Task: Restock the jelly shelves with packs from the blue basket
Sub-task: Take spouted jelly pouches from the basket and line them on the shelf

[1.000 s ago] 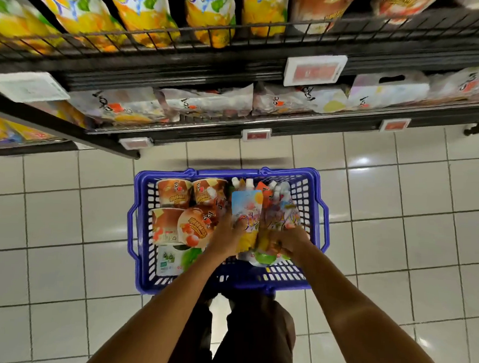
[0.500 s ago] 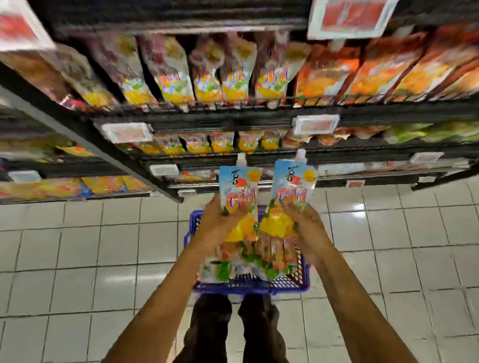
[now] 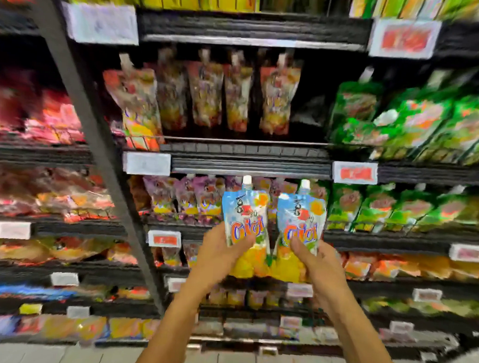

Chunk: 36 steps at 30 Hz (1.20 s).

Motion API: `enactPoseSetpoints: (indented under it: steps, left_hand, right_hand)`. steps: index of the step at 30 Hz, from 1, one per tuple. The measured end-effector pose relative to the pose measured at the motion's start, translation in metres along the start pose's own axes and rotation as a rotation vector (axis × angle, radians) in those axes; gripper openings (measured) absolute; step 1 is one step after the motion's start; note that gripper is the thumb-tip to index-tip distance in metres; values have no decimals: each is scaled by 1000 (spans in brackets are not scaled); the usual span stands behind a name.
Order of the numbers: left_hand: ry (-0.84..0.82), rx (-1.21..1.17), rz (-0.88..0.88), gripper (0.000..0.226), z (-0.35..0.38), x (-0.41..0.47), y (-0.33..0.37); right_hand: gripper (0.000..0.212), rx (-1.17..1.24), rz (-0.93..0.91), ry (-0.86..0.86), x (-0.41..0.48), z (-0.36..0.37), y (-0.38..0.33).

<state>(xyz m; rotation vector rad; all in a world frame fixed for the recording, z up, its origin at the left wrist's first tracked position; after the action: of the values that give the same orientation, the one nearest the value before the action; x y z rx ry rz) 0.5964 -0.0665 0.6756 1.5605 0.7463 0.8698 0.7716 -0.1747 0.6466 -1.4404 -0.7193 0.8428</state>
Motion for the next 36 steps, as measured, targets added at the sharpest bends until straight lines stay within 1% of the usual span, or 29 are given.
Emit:
enactPoseSetpoints:
  steps: [2,4,6,8,9,14,17,22,26,28,30,32,34,36]
  left_hand:
    - [1,-4,84,20,-4,5,42]
    - [3,-23,137,28,-8,7,76]
    - [-8,-30,192,29,-12,7,104]
    - [-22,-34,236,22,-16,8,126]
    - [-37,-37,254,21,-17,8,137]
    - [-48,-21,339,30,-17,15,188]
    - [-14,-7,446,27,-18,21,231]
    - [110,-5,563,16,-28,44,306]
    - [157,89,587,23,-30,74,364]
    - [208,105,619,26,-33,87,391]
    - [305,131,686,26,-37,96,416]
    - [435,209,745,23,-40,104,434]
    - [572,324,761,25,-42,113,442]
    - [649,412,768,25,-40,123,443]
  right_hand:
    - [32,-16,-77,-11,2,4,-42]
    - [34,-21,-157,-25,2,8,-78]
    - [42,2,-200,-72,-1,16,-106]
    - [57,39,-231,-122,-4,25,-126]
    - [59,61,-250,-134,-5,27,-137]
    - [42,192,-314,-140,-3,22,-187]
    - [36,238,-350,-121,-2,18,-217]
    - [41,267,-454,-79,6,7,-261]
    - [44,265,-498,-42,14,-4,-280]
    - [44,283,-519,-40,16,-8,-287]
    - [46,296,-534,-47,18,-10,-293]
    - [47,298,-548,-51,18,-12,-299]
    - [41,308,-562,-60,18,-14,-303]
    - [34,315,-574,-77,17,-14,-307]
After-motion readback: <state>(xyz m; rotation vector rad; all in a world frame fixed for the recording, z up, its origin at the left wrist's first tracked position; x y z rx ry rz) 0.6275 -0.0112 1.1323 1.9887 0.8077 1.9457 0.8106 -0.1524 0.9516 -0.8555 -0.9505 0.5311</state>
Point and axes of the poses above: each hand's wrist, its own x-axis towards the middle knuckle, its own z-axis out of the palm, y = z × x, the point moved 10 cm from there along x, towards the middle knuckle, and after that the axes turned 4 degrees about -x, right-handed, at the moved point
